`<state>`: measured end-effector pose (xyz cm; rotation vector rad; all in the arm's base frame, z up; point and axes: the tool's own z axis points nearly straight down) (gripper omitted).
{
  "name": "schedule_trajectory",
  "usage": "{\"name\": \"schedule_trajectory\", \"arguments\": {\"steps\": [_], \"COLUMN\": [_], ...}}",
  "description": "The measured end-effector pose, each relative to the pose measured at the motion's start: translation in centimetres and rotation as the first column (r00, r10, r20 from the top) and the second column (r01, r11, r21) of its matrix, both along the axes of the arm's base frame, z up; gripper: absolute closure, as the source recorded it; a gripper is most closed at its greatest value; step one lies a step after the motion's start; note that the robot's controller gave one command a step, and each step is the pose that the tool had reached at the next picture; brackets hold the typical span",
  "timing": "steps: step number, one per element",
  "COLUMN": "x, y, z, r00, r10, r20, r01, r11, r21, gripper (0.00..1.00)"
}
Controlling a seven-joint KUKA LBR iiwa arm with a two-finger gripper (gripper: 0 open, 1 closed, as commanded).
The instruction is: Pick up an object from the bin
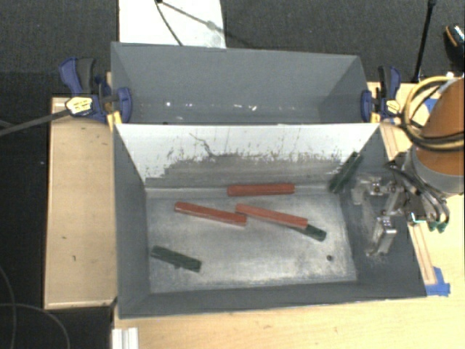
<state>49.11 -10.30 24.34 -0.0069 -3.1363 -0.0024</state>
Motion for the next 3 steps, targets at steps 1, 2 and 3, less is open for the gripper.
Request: {"name": "schedule_trajectory", "arguments": {"steps": [1, 2, 3], "x": [5.9, 6.0, 6.1], "y": [1.3, 1.3, 1.3], "z": [-17.7, -17.3, -2.9], "r00": [0.99, 0.989, 0.997], "r10": [0.142, 0.148, 0.082], "r20": [0.002, 0.006, 0.016], "r01": [-0.142, -0.148, -0.082], "r11": [0.99, 0.989, 0.997], "r21": [0.001, -0.002, -0.003], "gripper": [0.0, 1.0, 1.0]}}
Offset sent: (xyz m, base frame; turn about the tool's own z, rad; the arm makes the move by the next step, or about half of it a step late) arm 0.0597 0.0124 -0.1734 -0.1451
